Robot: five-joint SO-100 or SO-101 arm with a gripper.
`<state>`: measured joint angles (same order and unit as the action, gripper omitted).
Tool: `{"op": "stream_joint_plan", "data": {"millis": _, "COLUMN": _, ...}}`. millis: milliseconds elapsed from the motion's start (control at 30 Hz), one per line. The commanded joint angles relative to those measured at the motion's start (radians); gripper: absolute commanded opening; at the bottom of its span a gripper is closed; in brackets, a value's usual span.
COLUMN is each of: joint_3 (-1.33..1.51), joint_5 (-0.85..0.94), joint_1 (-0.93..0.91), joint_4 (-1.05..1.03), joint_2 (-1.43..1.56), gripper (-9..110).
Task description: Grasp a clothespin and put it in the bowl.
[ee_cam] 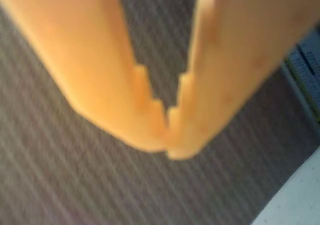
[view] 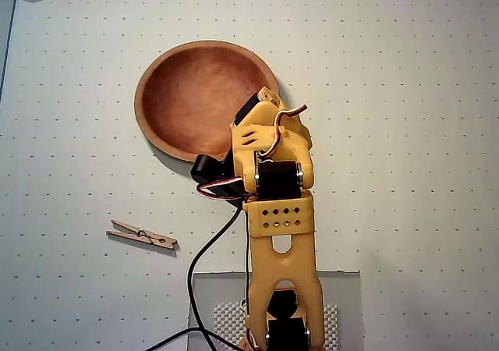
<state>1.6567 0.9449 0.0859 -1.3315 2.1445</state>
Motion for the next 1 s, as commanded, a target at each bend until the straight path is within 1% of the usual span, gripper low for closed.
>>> {"op": "stream_joint_plan", "data": {"millis": 0, "joint_3": -0.066, "joint_5": 0.259, "joint_1": 0.029, "joint_4": -0.147, "joint_2": -0.006, "gripper": -2}}
{"op": "stream_joint_plan", "data": {"millis": 167, "joint_3": -0.067, "joint_5": 0.462, "joint_1": 0.057, "joint_4": -0.364, "joint_2": -0.008, "gripper": -2}}
{"op": "stream_joint_plan", "data": {"millis": 233, "joint_3": -0.066, "joint_5": 0.499, "joint_1": 0.074, "joint_4": -0.411, "joint_2": -0.009, "gripper": -2}}
{"op": "stream_joint_plan", "data": {"millis": 400, "joint_3": -0.081, "joint_5": 0.52, "joint_1": 0.141, "joint_4": -0.422, "joint_2": -0.072, "gripper": -2}}
{"op": "stream_joint_plan", "data": {"millis": 667, "joint_3": -0.121, "joint_5": 0.525, "joint_1": 0.181, "joint_4": -0.437, "joint_2": -0.204, "gripper": -2}}
{"op": "stream_joint_plan", "data": {"millis": 767, "joint_3": -0.137, "joint_5": 0.525, "joint_1": 0.241, "joint_4": -0.457, "joint_2": -0.239, "gripper": -2}}
{"op": "stream_joint_plan", "data": {"millis": 967, "joint_3": -0.034, "joint_5": 0.531, "joint_1": 0.324, "joint_4": -0.459, "joint_2": -0.258, "gripper": -2}}
